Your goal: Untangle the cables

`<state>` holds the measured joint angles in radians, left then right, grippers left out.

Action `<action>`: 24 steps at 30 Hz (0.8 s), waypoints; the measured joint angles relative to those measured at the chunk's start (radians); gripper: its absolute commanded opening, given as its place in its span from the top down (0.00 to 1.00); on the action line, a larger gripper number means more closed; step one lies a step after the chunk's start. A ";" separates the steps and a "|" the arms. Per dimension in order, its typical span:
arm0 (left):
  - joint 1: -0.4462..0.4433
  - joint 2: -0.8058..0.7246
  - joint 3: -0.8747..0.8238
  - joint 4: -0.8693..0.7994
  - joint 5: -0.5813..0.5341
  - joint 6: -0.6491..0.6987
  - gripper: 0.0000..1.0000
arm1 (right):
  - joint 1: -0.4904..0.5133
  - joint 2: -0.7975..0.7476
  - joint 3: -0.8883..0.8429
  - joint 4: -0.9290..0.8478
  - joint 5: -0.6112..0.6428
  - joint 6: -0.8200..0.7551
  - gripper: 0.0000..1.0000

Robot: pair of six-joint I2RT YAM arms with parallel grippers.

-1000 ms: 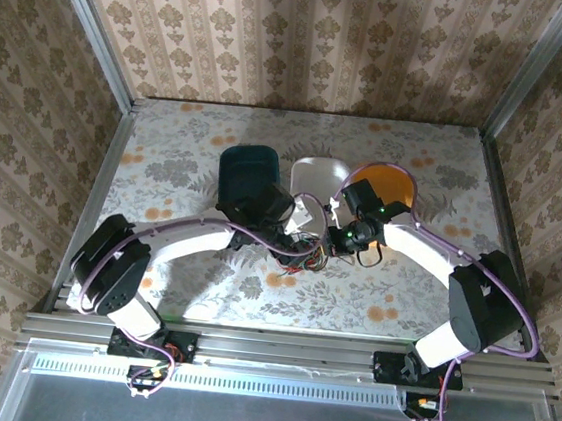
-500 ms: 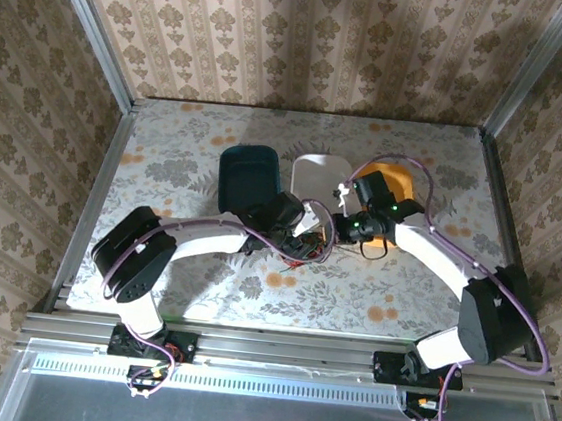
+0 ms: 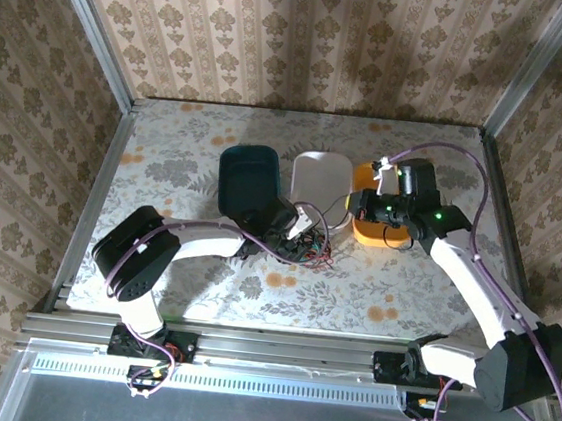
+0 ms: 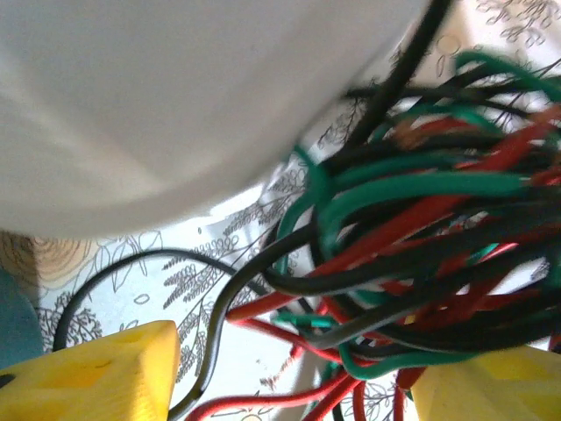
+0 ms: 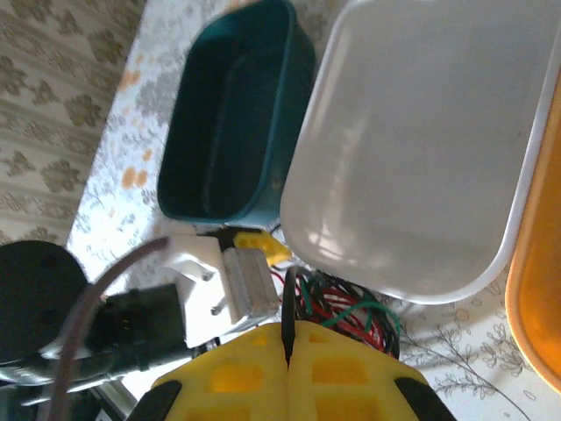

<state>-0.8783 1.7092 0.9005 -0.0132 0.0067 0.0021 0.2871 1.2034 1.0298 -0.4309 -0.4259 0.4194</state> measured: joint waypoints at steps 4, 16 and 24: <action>0.004 0.009 -0.013 0.003 -0.004 -0.010 0.33 | -0.007 -0.047 0.001 0.035 0.007 0.014 0.97; 0.021 0.009 -0.037 0.030 0.001 -0.043 0.80 | -0.027 -0.167 0.008 0.118 0.187 0.029 0.97; 0.022 -0.002 -0.043 0.050 0.003 -0.055 1.00 | -0.076 -0.227 0.034 0.128 0.401 0.010 0.97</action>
<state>-0.8566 1.7069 0.8574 0.0364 0.0097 -0.0528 0.2108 0.9768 1.0634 -0.3027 -0.0250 0.4297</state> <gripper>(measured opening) 0.096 0.058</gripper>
